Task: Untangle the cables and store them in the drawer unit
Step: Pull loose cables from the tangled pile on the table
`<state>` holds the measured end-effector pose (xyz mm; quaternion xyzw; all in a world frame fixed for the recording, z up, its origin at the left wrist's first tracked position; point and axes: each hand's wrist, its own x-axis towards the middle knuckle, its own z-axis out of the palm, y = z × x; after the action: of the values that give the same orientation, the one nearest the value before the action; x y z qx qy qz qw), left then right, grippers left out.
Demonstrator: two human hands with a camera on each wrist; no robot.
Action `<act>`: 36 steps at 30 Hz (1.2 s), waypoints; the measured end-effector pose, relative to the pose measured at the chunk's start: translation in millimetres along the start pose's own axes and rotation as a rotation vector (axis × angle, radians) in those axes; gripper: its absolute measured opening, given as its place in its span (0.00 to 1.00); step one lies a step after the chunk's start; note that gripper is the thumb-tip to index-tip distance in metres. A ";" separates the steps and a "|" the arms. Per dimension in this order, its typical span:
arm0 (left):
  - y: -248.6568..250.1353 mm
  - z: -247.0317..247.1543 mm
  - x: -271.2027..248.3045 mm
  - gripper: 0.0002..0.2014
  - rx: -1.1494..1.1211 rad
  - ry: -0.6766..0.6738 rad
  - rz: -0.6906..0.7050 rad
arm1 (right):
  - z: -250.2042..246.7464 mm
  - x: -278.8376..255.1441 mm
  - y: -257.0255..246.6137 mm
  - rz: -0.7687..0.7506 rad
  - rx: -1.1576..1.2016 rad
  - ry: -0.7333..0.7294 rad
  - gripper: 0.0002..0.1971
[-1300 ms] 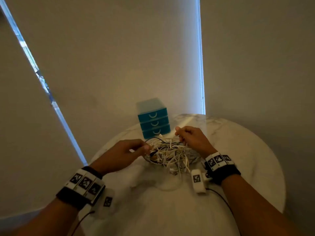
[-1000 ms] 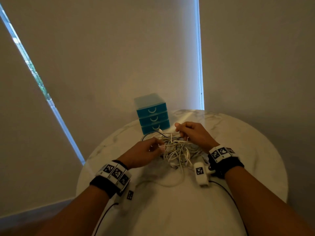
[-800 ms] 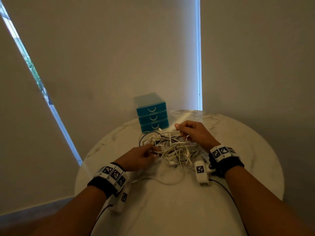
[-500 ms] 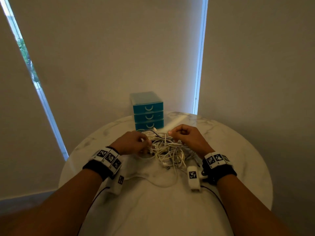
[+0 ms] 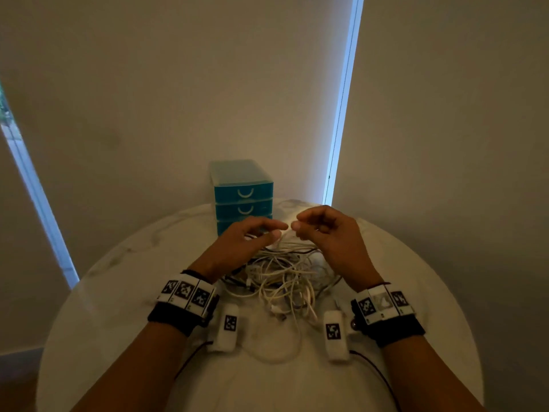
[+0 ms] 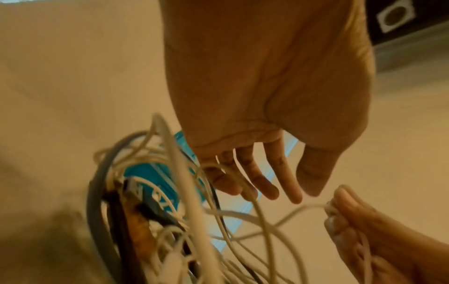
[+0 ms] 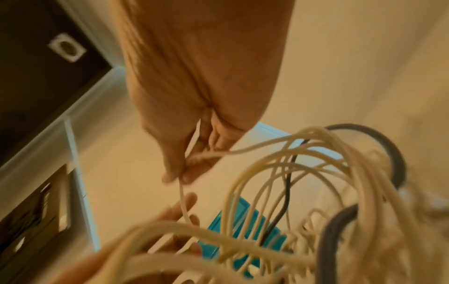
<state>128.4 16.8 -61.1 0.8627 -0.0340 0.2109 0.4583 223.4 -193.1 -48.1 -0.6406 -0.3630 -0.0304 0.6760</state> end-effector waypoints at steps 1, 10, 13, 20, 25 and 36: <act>1.5 2.6 -0.4 0.10 -0.038 0.007 -0.004 | 1.6 3.9 -6.9 -0.041 0.038 0.056 0.11; 21.0 -1.7 3.0 0.12 -0.233 0.312 0.034 | 8.0 8.3 -22.1 -0.037 0.081 0.133 0.14; 36.4 -8.0 19.3 0.14 -0.246 0.329 0.014 | -2.6 13.0 -14.7 0.054 0.038 0.123 0.15; 72.8 -13.7 50.2 0.15 -0.214 0.379 0.083 | 9.0 13.0 -5.0 -0.019 -0.085 0.279 0.18; 55.5 5.5 24.4 0.14 -0.373 0.378 -0.004 | 20.8 -0.1 11.4 -0.067 -0.232 0.062 0.09; 29.2 6.5 -1.2 0.11 -0.198 0.109 0.135 | 29.0 -4.6 30.2 0.055 -0.472 0.153 0.18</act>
<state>122.1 -5.5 -42.1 0.7962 -0.0875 0.2836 0.5272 222.2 -164.0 -78.5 -0.7863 -0.2760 -0.1445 0.5335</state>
